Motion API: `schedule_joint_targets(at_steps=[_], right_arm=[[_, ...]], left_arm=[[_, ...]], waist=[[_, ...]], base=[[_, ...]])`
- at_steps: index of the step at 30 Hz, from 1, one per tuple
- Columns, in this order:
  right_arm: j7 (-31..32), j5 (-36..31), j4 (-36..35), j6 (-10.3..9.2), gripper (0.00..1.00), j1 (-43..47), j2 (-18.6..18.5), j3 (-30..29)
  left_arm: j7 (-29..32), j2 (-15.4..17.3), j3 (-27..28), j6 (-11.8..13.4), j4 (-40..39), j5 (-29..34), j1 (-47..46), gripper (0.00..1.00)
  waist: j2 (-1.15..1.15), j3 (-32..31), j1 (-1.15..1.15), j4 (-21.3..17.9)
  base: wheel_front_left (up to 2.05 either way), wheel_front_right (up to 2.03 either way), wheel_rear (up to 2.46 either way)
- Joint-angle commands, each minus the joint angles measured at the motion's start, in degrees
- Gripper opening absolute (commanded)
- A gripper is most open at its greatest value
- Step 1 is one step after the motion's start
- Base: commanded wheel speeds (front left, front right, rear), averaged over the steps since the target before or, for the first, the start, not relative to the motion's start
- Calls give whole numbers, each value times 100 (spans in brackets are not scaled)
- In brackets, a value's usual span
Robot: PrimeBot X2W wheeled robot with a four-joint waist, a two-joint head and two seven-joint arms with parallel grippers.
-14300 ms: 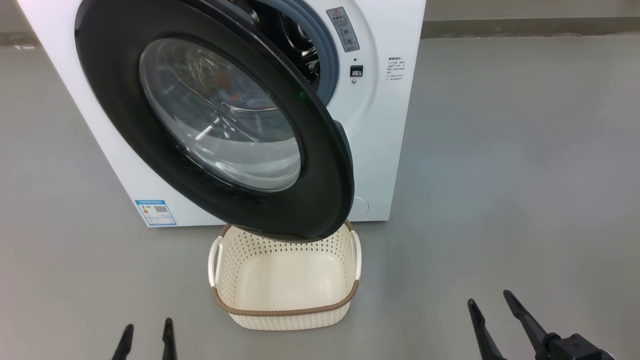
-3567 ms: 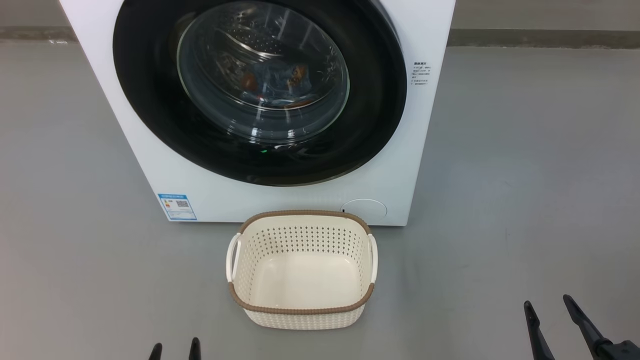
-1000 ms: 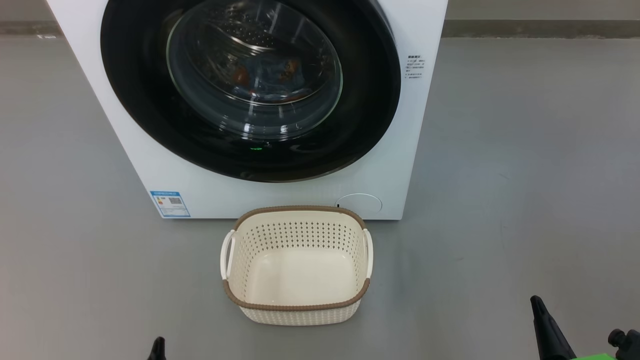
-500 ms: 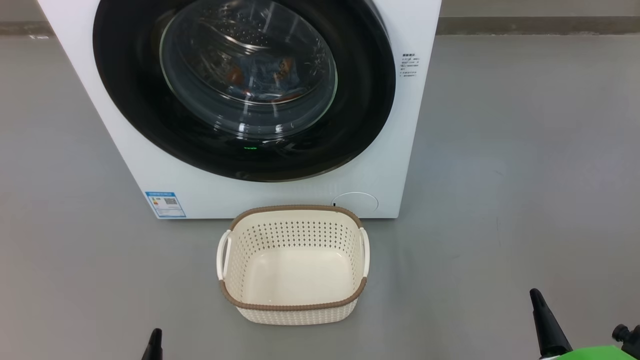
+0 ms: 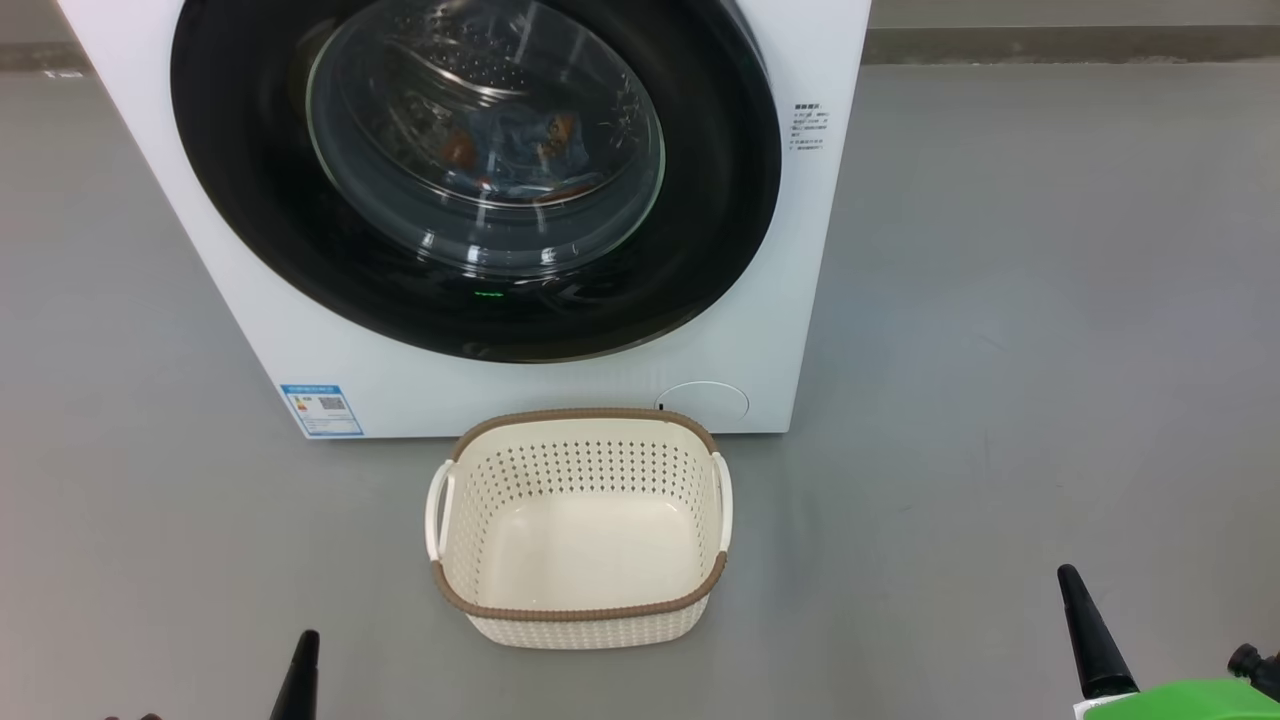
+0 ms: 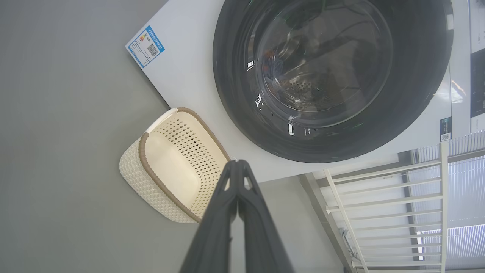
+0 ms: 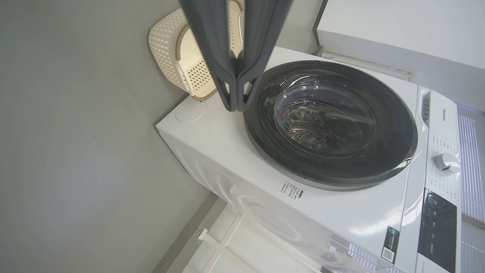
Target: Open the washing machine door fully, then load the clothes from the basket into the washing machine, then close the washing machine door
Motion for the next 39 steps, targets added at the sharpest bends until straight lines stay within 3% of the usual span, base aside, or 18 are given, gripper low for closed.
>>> schedule_joint_targets(at_steps=[1, 39], right_arm=[[56, 188, -107, -21, 0, -273, -23, 73], [699, 2875, 127, -32, 0, -784, 55, 78]], left_arm=[[38, 98, 170, -65, -109, -167, -282, 0], [687, 113, 553, -238, -1, -2423, -788, 0]], waist=[[0, 2, -1, -6], [0, 63, -1, -189]], base=[[0, 0, 0], [0, 0, 0]])
